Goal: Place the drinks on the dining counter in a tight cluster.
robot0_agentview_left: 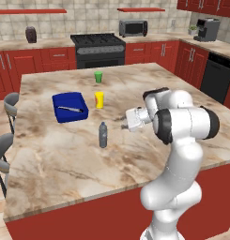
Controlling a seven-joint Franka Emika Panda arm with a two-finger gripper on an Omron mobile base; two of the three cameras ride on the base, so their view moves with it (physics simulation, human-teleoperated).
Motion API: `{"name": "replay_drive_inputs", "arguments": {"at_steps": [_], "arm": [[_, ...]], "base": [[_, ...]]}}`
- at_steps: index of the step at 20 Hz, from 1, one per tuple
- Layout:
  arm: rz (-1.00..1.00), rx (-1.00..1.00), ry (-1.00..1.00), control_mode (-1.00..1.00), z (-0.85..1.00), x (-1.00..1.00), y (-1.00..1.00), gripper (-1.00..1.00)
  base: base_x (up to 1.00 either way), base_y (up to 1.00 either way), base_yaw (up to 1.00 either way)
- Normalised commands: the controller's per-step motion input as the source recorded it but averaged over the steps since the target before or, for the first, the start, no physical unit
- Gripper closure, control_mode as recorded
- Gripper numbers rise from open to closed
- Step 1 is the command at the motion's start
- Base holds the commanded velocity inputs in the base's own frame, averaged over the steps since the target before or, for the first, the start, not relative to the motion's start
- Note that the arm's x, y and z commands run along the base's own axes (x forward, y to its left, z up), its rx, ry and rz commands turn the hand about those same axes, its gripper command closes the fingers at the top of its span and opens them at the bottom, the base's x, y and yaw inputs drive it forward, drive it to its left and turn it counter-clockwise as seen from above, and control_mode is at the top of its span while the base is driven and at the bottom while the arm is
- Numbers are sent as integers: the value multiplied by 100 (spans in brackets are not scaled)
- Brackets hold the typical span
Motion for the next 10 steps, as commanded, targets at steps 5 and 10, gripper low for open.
{"name": "replay_drive_inputs", "arguments": {"at_steps": [5,10], "arm": [[-27,-28,39,-100,100,20,-1,-100],[-32,-42,53,-100,100,29,0,-100]], "base": [[0,0,0],[0,0,0]]}}
